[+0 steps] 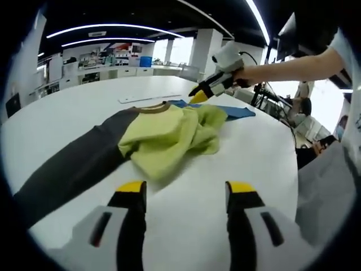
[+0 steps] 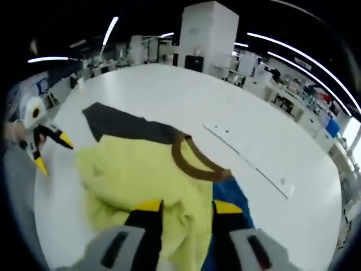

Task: Fold the garment on the visible template until the final outline fits inside the template.

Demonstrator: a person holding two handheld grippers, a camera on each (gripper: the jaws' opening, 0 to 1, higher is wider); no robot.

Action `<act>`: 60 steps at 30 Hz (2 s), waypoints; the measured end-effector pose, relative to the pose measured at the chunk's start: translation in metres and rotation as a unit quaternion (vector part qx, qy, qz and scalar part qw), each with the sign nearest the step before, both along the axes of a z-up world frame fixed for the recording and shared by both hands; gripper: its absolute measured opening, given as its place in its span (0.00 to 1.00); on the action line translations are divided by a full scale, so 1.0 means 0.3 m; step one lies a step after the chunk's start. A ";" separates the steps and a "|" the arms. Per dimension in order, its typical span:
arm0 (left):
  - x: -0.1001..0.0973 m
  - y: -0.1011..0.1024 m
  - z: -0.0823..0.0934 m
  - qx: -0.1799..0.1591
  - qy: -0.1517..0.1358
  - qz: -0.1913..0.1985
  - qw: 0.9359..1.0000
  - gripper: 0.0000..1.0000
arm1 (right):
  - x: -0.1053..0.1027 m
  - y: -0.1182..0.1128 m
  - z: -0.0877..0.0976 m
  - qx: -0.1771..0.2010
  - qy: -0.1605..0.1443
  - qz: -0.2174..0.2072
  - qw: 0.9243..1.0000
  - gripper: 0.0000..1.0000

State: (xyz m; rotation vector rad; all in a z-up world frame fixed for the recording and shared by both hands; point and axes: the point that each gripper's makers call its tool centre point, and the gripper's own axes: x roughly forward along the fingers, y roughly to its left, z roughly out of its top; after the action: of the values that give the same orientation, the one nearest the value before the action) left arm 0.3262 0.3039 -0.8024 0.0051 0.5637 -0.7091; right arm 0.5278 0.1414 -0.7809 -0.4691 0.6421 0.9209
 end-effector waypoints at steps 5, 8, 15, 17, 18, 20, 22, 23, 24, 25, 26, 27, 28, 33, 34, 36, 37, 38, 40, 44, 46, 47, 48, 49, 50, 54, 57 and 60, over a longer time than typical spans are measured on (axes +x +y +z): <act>-0.007 -0.007 0.009 -0.002 -0.003 -0.001 1.000 0.53 | -0.039 -0.021 0.047 0.009 -0.015 0.008 1.000 0.44; -0.007 -0.004 0.011 -0.002 -0.003 -0.002 1.000 0.53 | -0.066 -0.041 0.073 0.018 -0.025 0.012 0.999 0.55; -0.011 -0.004 0.013 -0.002 -0.002 -0.002 1.000 0.54 | -0.141 -0.084 0.082 0.032 -0.038 0.025 0.998 0.89; -0.019 -0.008 0.013 0.000 -0.002 -0.003 1.000 0.54 | -0.157 -0.099 0.070 0.030 -0.033 0.023 0.999 0.92; -0.024 -0.014 0.016 -0.001 -0.002 -0.004 1.000 0.54 | -0.168 -0.104 0.065 0.025 -0.034 0.027 0.999 0.95; -0.026 -0.016 0.017 -0.001 -0.002 -0.005 1.000 0.54 | -0.186 -0.112 0.061 0.022 -0.032 0.028 0.999 1.00; -0.026 -0.019 0.020 -0.004 -0.003 -0.005 1.000 0.54 | -0.205 -0.119 0.063 0.025 -0.029 0.031 0.999 1.00; -0.025 -0.019 0.021 -0.005 -0.003 -0.005 1.000 0.54 | -0.218 -0.121 0.062 0.025 -0.026 0.033 0.999 1.00; -0.024 -0.019 0.022 -0.006 -0.003 -0.005 1.000 0.54 | -0.220 -0.120 0.059 0.024 -0.024 0.035 0.999 1.00; -0.023 -0.020 0.024 -0.006 -0.003 -0.005 1.000 0.54 | -0.231 -0.125 0.055 0.018 -0.025 0.038 0.999 1.00; -0.022 -0.019 0.025 -0.006 -0.004 -0.005 1.000 0.54 | -0.235 -0.126 0.052 0.015 -0.027 0.040 0.999 1.00; -0.021 -0.018 0.028 -0.007 -0.004 -0.004 1.000 0.54 | -0.242 -0.128 0.050 0.014 -0.029 0.042 0.999 1.00; -0.020 -0.017 0.029 -0.007 -0.004 -0.003 1.000 0.54 | -0.252 -0.133 0.045 0.014 -0.028 0.040 0.999 1.00; -0.019 -0.016 0.037 -0.011 -0.004 0.000 1.000 0.54 | -0.274 -0.147 -0.001 0.007 -0.039 0.026 0.999 0.82; -0.019 -0.015 0.037 -0.011 -0.004 0.001 1.000 0.54 | -0.289 -0.145 -0.019 0.010 -0.036 0.021 0.999 0.80; -0.022 -0.017 0.038 -0.011 -0.004 0.001 1.000 0.54 | -0.308 -0.144 -0.037 0.009 -0.040 0.018 0.999 0.78; -0.023 -0.017 0.039 -0.011 -0.004 0.001 1.000 0.54 | -0.314 -0.143 -0.045 0.007 -0.039 0.018 0.999 0.77; -0.024 -0.016 0.038 -0.012 -0.004 0.001 1.000 0.54 | -0.315 -0.148 -0.057 0.003 -0.037 0.016 0.999 0.75; -0.026 -0.012 0.037 -0.011 -0.003 0.002 1.000 0.54 | -0.323 -0.150 -0.064 0.002 -0.037 0.014 0.999 0.70; -0.027 -0.005 0.033 -0.010 -0.002 0.003 1.000 0.54 | -0.323 -0.160 -0.073 0.003 -0.046 0.000 0.999 0.60; -0.027 -0.006 0.034 -0.011 -0.002 0.005 1.000 0.54 | -0.324 -0.163 -0.081 0.009 -0.042 -0.009 0.999 0.58; -0.026 -0.005 0.033 -0.011 -0.002 0.005 1.000 0.54 | -0.326 -0.164 -0.083 0.009 -0.044 -0.012 0.999 0.56; -0.026 -0.005 0.032 -0.011 -0.002 0.006 1.000 0.54 | -0.330 -0.162 -0.085 0.010 -0.044 -0.012 0.999 0.54; -0.025 -0.004 0.030 -0.011 -0.002 0.006 1.000 0.54 | -0.335 -0.158 -0.090 0.013 -0.044 -0.011 0.999 0.52; -0.025 -0.005 0.028 -0.012 -0.002 0.007 1.000 0.54 | -0.340 -0.154 -0.095 0.011 -0.045 -0.011 0.999 0.50; -0.026 -0.018 0.026 -0.014 -0.002 0.005 1.000 0.54 | -0.357 -0.129 -0.130 0.009 -0.042 -0.012 0.999 0.35; -0.027 -0.022 0.023 -0.017 0.000 0.005 1.000 0.54 | -0.361 -0.108 -0.157 0.017 -0.046 -0.011 0.999 0.31; -0.034 -0.032 0.020 -0.017 0.001 0.001 1.000 0.54 | -0.356 -0.086 -0.178 0.017 -0.051 -0.022 0.998 0.27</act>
State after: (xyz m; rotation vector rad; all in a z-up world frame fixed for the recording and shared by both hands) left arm 0.3159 0.2943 -0.7965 -0.0280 0.5541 -0.7158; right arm 0.4211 0.1157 -0.8342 -0.4672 0.5413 0.8603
